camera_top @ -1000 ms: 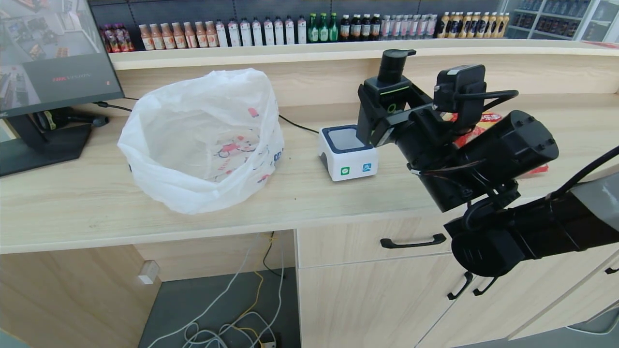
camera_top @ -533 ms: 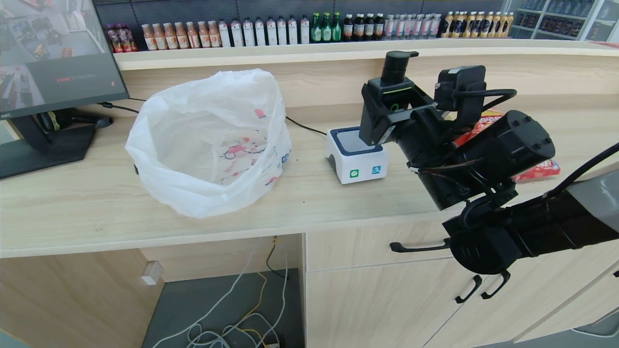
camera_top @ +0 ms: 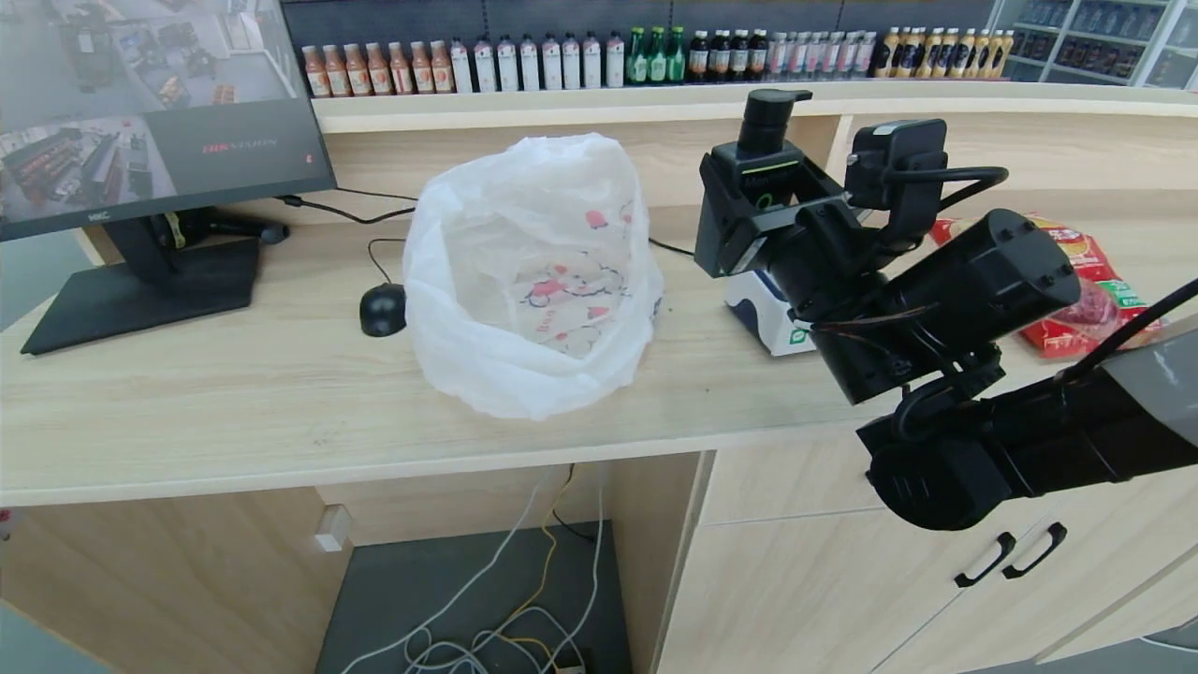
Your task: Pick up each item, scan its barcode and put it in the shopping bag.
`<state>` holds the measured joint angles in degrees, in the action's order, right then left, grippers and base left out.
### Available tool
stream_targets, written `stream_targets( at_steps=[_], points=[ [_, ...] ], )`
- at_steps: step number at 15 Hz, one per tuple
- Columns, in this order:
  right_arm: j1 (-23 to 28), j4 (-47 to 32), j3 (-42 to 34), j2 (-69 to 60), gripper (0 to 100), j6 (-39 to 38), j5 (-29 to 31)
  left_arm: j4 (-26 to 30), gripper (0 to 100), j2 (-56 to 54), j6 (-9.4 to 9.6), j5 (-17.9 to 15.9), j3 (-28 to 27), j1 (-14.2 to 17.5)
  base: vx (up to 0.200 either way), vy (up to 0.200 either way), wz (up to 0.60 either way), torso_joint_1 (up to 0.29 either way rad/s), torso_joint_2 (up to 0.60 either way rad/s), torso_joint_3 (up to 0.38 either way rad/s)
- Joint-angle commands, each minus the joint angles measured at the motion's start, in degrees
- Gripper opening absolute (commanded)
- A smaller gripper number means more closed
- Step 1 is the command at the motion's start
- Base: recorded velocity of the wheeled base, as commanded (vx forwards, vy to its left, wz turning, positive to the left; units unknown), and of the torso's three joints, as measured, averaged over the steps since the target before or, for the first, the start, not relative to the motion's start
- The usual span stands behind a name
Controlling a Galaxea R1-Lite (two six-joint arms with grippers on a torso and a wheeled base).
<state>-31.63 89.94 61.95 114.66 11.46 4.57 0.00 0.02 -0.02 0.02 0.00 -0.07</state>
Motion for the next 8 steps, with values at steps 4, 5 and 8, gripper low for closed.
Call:
stream_targets(
  at_steps=[4,5,8],
  points=[
    [-0.09,0.06,0.10,-0.41,0,0.14,0.09,0.00,100,-0.02,0.02,0.06,0.00,-0.01,0.000,0.000,0.00,0.000,0.00,0.000],
    [-0.09,0.06,0.01,-0.58,0,0.14,0.09,0.00,100,-0.02,0.02,0.06,0.00,-0.01,0.000,0.000,0.00,0.000,0.00,0.000],
    [-0.62,0.06,-0.34,-1.29,0,0.23,0.09,0.00,100,-0.02,0.02,0.06,0.00,-0.01,0.000,0.000,0.00,0.000,0.00,0.000]
  ],
)
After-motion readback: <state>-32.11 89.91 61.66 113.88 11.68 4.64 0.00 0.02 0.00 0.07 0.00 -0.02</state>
